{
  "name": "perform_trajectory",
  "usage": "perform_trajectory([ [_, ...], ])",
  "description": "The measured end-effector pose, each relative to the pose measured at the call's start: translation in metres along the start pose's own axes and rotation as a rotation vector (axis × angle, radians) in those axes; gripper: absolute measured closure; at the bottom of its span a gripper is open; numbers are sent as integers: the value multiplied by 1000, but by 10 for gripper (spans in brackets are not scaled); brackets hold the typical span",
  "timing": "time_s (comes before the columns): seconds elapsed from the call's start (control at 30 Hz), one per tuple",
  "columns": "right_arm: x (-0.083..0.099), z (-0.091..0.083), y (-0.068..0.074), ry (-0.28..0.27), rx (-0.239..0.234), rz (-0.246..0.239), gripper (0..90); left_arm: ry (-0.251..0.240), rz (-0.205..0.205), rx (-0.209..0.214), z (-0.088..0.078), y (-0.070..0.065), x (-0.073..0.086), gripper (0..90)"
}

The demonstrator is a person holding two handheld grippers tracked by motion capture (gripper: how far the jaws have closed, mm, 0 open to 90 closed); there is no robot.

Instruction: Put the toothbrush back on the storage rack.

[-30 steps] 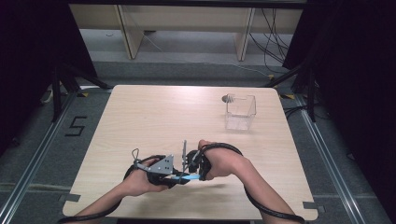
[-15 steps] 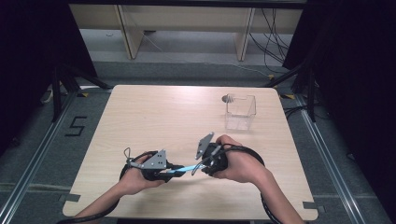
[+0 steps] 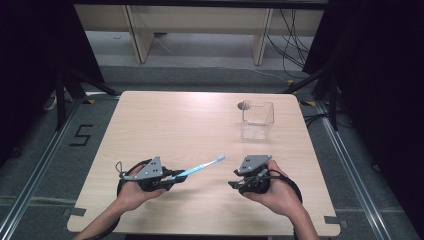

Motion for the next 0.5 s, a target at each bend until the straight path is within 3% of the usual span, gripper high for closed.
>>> perform_trajectory([
  [0.17,15,9,-3,-66,47,65,570,-42,-22,-29,-8,4,1,777],
  [0.23,22,14,-3,-97,60,143,570,-55,-30,-42,-11,5,3,777],
  [0.5,26,25,-6,-170,87,229,574,-122,-61,-65,-19,5,4,777],
])
Point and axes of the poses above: each handheld gripper's, and its own axes: z roughly forward along the jaws, x roughly out of its underside, y roughly to its left, the point moved 7 cm from there along z, roughly forward along the jaws, and after that the axes turned 9 degrees about -z, right-handed, at the moved point
